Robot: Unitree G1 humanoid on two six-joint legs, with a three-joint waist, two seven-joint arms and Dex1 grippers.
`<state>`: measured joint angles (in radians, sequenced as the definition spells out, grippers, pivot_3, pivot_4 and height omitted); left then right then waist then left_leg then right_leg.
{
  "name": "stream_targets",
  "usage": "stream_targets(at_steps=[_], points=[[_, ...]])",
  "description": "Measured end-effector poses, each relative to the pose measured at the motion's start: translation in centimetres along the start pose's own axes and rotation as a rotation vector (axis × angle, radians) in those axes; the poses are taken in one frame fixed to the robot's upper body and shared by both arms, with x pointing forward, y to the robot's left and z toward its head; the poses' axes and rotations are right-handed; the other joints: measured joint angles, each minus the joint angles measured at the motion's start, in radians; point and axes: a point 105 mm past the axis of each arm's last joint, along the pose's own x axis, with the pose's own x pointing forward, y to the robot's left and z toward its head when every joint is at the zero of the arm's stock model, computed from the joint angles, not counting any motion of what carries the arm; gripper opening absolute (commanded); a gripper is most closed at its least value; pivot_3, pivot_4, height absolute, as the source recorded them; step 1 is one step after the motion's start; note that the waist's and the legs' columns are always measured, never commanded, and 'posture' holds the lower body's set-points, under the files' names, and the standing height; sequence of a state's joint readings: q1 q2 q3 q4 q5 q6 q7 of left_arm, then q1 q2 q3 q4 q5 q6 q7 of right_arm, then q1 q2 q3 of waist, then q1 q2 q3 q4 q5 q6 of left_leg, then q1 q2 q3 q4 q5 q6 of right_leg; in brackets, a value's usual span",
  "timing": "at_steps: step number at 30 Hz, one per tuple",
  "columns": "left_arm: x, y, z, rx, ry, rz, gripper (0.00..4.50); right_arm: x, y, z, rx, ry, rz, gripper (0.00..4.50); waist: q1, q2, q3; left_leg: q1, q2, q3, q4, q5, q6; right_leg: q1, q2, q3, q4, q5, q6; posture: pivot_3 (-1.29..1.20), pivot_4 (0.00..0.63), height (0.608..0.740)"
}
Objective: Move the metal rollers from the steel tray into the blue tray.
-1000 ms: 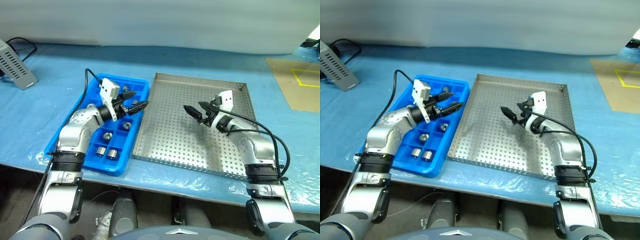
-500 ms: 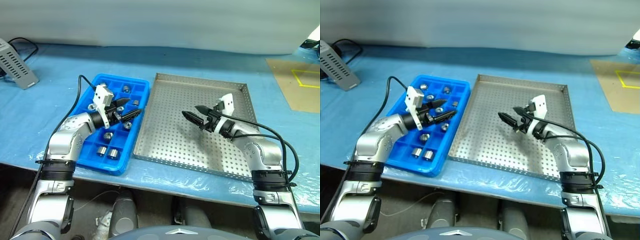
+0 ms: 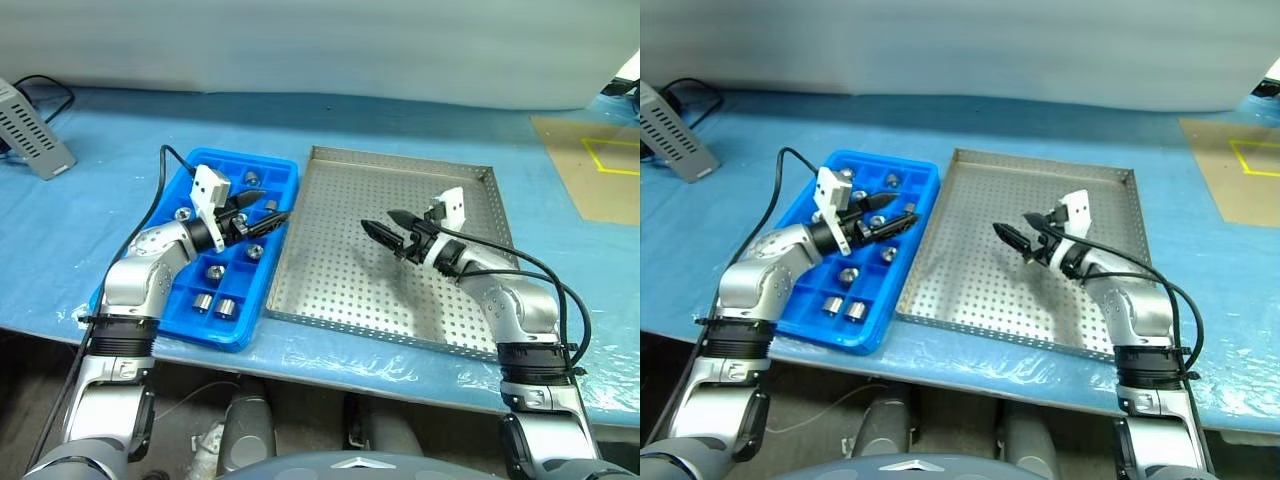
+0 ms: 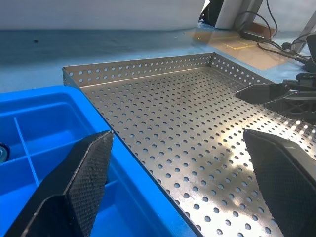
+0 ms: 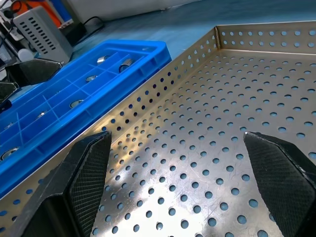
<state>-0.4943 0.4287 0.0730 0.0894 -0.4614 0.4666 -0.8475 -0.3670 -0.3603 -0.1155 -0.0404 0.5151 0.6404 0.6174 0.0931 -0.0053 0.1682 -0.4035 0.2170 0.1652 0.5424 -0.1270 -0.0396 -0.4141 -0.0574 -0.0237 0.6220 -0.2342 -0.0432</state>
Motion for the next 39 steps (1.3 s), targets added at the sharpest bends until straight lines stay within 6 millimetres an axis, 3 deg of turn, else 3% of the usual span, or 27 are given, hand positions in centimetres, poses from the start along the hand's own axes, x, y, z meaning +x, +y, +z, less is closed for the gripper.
stream_targets(at_steps=[8,13,15,17,20,26,33,35,39], points=[[-0.3,0.3,0.6,0.020,-0.020,0.037,4.45,0.9,0.1,1.1,-0.009,-0.024,0.042,4.50,0.003,0.000,0.000,0.000,0.000,0.000,0.000,0.000,0.000,0.000,0.000,0.000,0.000,0.000,0.000,0.07,0.150,0.740],[-2.3,1.2,1.3,0.052,-0.040,0.127,4.45,3.6,2.1,1.8,0.000,-0.022,0.167,4.50,0.001,0.001,0.000,-0.001,0.002,0.000,-0.001,0.001,-0.001,-0.003,0.000,-0.002,0.002,0.000,-0.001,0.19,0.150,0.740],[-3.7,1.7,2.6,0.096,-0.059,0.173,4.45,5.4,3.7,3.2,-0.017,-0.041,0.245,4.50,0.004,0.001,0.001,-0.003,0.003,0.000,-0.001,0.001,-0.002,-0.005,0.001,-0.003,0.002,0.001,-0.002,0.25,0.150,0.740],[-6.5,1.9,3.9,0.144,-0.080,0.248,4.45,7.3,5.9,5.1,-0.038,-0.072,0.346,4.50,0.003,0.002,0.001,-0.003,0.003,0.000,-0.001,0.001,-0.002,-0.005,0.001,-0.003,0.002,0.000,-0.003,0.30,0.150,0.740],[-10.3,1.6,3.5,0.154,-0.055,0.356,4.45,9.3,9.2,6.5,-0.077,-0.076,0.484,4.50,0.017,0.002,0.001,-0.004,0.003,-0.001,-0.003,0.000,0.000,-0.005,0.000,-0.005,0.000,-0.001,-0.004,0.41,0.150,0.740],[-14.2,0.1,1.9,0.113,-0.026,0.508,4.45,11.9,14.8,4.0,-0.061,0.027,0.705,4.50,0.087,0.002,0.001,-0.011,0.005,-0.006,-0.002,-0.003,0.003,-0.008,0.000,-0.009,-0.002,-0.001,-0.004,0.57,0.150,0.740],[-16.2,-2.6,0.8,0.072,-0.031,0.614,4.45,13.5,19.9,1.6,-0.084,0.101,0.859,4.50,0.178,0.003,0.002,-0.009,0.006,-0.016,-0.003,-0.003,0.003,-0.008,0.000,-0.006,-0.001,-0.005,0.002,0.69,0.150,0.740],[-16.8,-3.2,0.7,0.067,-0.032,0.645,4.45,13.6,21.0,0.9,-0.106,0.130,0.879,4.50,0.208,0.003,0.003,-0.008,0.007,-0.016,-0.004,-0.003,0.003,-0.009,0.000,-0.005,-0.001,-0.006,0.004,0.69,0.150,0.740],[-17.8,-4.2,0.3,0.049,-0.019,0.696,4.45,14.0,20.6,-0.3,-0.127,0.190,0.833,4.50,0.278,0.006,0.004,-0.006,0.006,-0.016,-0.006,-0.003,0.002,-0.008,0.000,-0.002,-0.001,-0.007,0.005,0.77,0.150,0.740]])
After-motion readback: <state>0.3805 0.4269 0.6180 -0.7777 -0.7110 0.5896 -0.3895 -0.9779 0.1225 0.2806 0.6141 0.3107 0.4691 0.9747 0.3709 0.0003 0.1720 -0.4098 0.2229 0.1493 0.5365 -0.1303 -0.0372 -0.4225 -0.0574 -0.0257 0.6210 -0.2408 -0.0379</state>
